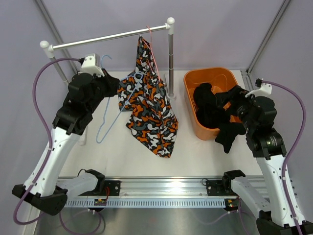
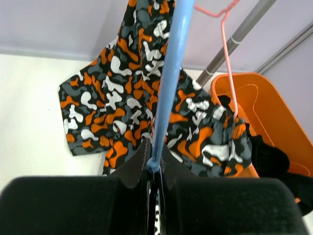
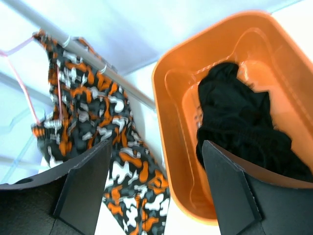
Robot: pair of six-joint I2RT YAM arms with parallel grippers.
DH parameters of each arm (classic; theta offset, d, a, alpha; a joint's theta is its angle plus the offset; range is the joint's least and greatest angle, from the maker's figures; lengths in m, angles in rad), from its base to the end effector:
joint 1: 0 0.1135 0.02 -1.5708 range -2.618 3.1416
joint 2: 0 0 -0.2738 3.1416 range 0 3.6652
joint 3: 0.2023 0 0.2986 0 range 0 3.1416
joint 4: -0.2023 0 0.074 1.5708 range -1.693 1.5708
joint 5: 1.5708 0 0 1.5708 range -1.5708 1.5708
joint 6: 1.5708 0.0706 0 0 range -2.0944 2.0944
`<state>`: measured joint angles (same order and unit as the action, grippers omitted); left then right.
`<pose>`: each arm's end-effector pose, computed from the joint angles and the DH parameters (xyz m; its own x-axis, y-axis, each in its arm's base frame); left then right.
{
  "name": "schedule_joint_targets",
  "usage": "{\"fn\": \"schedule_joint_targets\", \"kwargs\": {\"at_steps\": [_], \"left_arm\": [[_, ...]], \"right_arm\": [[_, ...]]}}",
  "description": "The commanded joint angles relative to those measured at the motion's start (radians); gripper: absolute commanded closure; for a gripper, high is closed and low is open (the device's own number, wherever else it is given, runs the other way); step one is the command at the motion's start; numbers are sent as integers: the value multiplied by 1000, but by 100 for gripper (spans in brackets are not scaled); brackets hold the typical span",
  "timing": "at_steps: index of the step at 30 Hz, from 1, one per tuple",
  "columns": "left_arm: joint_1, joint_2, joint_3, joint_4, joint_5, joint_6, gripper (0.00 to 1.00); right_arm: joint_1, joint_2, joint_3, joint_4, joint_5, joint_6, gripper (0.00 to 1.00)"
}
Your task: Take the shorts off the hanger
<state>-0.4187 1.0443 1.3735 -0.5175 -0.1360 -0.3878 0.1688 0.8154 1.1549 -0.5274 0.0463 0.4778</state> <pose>0.2608 -0.1056 0.4746 -0.2646 -0.2923 -0.9190 0.1956 0.9169 -0.3480 0.2274 0.0354 0.4398 -0.2201 0.4285 -0.8764 -0.0245 0.8957 0.4441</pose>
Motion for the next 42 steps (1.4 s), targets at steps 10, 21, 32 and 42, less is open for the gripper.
{"fn": "schedule_joint_targets", "kwargs": {"at_steps": [10, 21, 32, 42], "left_arm": [[8, 278, 335, 40, -262, 73, 100], [79, 414, 429, 103, -413, 101, 100], [176, 471, 397, 114, -353, 75, 100], [199, 456, 265, 103, -317, 14, 100]], "right_arm": [[-5, -96, -135, 30, -174, 7, 17], [-5, -93, -167, 47, -223, 4, 17], [-5, -71, -195, 69, -240, 1, 18], [-5, -81, -219, 61, -252, 5, 19]]}}
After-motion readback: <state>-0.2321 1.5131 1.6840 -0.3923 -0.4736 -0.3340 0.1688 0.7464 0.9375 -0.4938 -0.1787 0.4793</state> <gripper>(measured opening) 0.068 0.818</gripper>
